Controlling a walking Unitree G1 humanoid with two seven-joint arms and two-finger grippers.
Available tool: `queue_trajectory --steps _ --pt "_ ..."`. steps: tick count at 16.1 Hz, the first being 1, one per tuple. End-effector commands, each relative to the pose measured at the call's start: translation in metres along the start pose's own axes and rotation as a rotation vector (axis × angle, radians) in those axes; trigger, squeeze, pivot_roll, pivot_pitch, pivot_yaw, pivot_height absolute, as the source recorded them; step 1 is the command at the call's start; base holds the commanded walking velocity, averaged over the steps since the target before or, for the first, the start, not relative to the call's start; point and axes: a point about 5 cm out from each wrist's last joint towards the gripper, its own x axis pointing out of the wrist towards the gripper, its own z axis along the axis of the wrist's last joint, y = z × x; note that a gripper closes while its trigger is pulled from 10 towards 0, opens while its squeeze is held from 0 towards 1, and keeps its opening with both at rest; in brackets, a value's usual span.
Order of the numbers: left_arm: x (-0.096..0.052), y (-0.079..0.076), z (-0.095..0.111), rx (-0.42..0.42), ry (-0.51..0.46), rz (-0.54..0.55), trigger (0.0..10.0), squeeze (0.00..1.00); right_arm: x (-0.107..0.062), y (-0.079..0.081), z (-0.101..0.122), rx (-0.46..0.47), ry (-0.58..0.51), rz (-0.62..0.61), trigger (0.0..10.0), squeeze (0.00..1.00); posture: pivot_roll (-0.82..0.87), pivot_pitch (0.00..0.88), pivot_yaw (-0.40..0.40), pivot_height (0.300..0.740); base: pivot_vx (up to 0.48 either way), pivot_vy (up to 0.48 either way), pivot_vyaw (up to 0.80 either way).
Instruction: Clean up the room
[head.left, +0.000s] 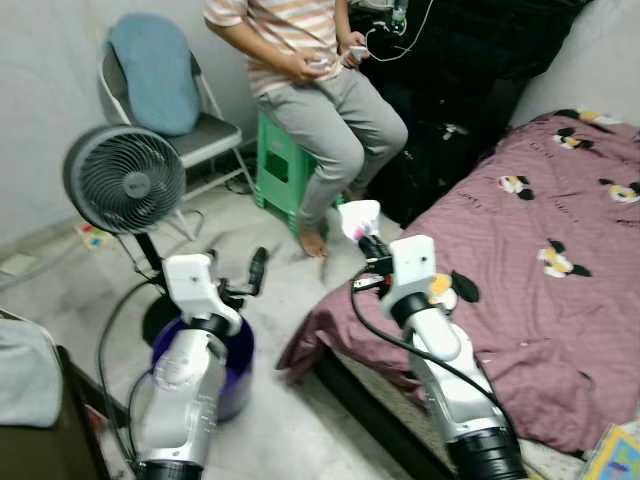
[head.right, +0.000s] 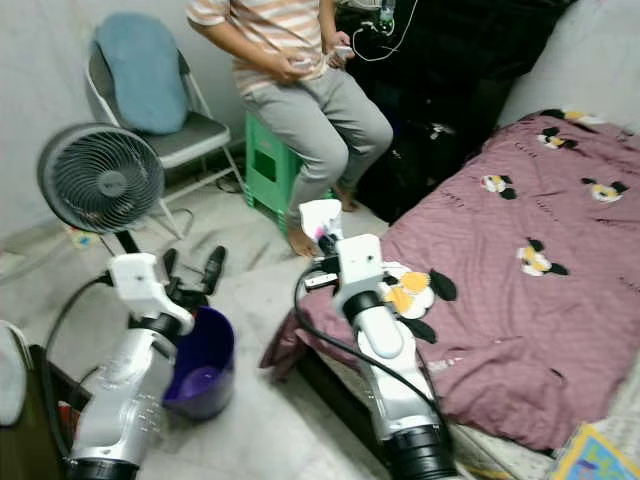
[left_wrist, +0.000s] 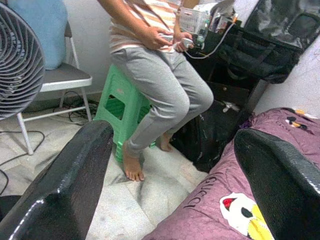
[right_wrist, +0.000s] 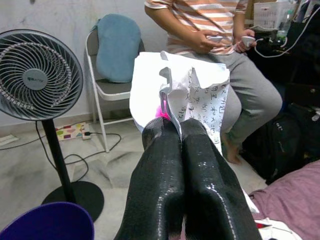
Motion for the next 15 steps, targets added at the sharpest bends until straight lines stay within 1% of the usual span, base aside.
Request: queue_trajectory --steps 1,3,5,9,12,15 --pt "0.0012 -0.0031 0.0018 -0.002 -0.003 -0.026 10.0 0.00 0.0002 0.0005 -0.0007 0.005 0.005 -0.001 10.0 0.00 -0.04 0.000 0.002 0.740 0.000 0.000 0.00" --pt "0.0007 -0.0060 0.0029 0.004 -0.014 -0.053 10.0 0.00 0.0011 0.0013 0.0000 -0.006 0.000 0.009 10.0 0.00 -0.04 0.000 0.003 0.740 0.000 0.000 0.00" --pt "-0.0001 -0.0075 0.0041 -0.003 -0.024 -0.071 10.0 0.00 0.0015 0.0020 0.0009 -0.013 -0.005 0.016 10.0 0.00 -0.04 0.000 0.003 0.740 0.000 0.000 0.52" --pt "-0.0007 -0.0083 0.0043 -0.008 -0.022 -0.087 10.0 0.00 0.0016 0.0025 0.0009 -0.013 -0.004 0.019 10.0 0.00 -0.04 0.000 0.003 0.740 0.369 0.000 0.55" --pt "-0.0008 -0.0084 0.0040 -0.007 -0.021 -0.090 10.0 0.00 0.0016 0.0026 0.0004 -0.014 -0.003 0.019 10.0 0.00 -0.04 0.000 0.003 0.740 0.369 0.000 0.80" --pt "-0.0012 -0.0075 0.0038 -0.008 -0.019 -0.087 10.0 0.00 0.0015 0.0028 -0.0006 -0.021 0.000 0.019 10.0 0.00 -0.03 0.000 0.002 0.740 0.370 0.000 0.00"
